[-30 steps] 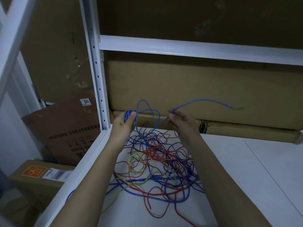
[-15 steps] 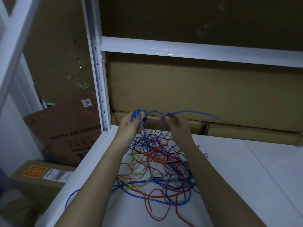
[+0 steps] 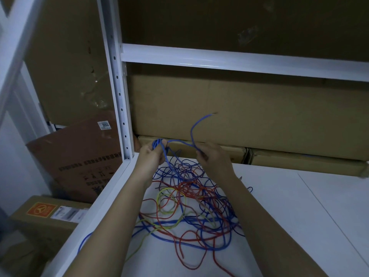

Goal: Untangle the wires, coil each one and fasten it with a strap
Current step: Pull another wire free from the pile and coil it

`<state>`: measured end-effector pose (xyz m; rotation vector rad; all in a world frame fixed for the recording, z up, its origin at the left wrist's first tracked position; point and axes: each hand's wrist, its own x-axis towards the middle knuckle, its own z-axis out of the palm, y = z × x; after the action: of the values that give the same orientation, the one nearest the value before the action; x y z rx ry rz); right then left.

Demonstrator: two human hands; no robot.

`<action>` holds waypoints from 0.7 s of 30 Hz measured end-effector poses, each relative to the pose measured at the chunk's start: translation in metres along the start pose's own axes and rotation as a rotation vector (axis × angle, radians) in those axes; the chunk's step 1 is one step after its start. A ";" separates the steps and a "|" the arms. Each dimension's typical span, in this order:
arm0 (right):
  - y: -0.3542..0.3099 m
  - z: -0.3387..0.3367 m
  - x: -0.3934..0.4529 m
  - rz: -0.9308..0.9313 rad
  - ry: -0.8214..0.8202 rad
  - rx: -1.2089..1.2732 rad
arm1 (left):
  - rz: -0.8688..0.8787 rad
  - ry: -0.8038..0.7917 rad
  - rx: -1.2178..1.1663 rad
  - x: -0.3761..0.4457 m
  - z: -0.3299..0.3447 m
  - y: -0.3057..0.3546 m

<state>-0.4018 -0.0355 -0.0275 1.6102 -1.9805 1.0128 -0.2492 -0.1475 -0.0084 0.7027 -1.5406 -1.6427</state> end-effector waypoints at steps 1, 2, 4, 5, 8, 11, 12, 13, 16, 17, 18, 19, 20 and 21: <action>0.001 0.001 0.000 0.030 -0.035 0.056 | 0.000 0.003 0.001 0.001 -0.001 0.000; 0.002 0.002 0.001 0.071 -0.056 0.137 | 0.004 0.000 0.008 0.001 -0.002 -0.001; 0.006 0.004 0.003 0.142 -0.108 0.268 | 0.028 -0.026 0.011 0.000 -0.004 0.000; 0.006 0.004 0.003 0.160 -0.123 0.284 | 0.044 -0.041 0.007 0.000 -0.004 0.000; 0.006 0.004 0.004 0.141 -0.110 0.303 | 0.061 -0.043 0.035 0.000 -0.005 -0.001; 0.010 0.001 0.001 0.205 -0.153 0.279 | 0.031 0.034 0.001 0.004 -0.009 -0.001; 0.014 0.000 -0.001 0.238 -0.140 0.266 | 0.023 0.077 -0.039 0.006 -0.013 -0.001; 0.019 -0.002 -0.003 0.259 -0.111 0.228 | 0.023 0.120 -0.068 0.009 -0.018 0.000; 0.034 -0.007 -0.015 0.249 -0.005 -0.084 | 0.059 0.218 -0.072 0.014 -0.032 0.002; 0.038 -0.007 -0.019 0.265 0.023 -0.206 | 0.067 0.247 -0.072 0.016 -0.035 0.003; 0.042 -0.006 -0.022 0.281 0.034 -0.321 | 0.073 0.279 -0.075 0.017 -0.036 0.002; 0.046 -0.004 -0.024 0.292 -0.006 -0.419 | 0.079 0.313 -0.081 0.018 -0.036 0.002; 0.048 -0.003 -0.025 0.312 -0.089 -0.512 | 0.088 0.346 -0.092 0.019 -0.035 0.002; 0.049 -0.001 -0.026 0.328 -0.183 -0.604 | 0.100 0.375 -0.108 0.019 -0.034 0.002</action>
<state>-0.4417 -0.0135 -0.0588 1.0980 -2.4170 0.3026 -0.2316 -0.1825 -0.0080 0.8092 -1.1915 -1.4129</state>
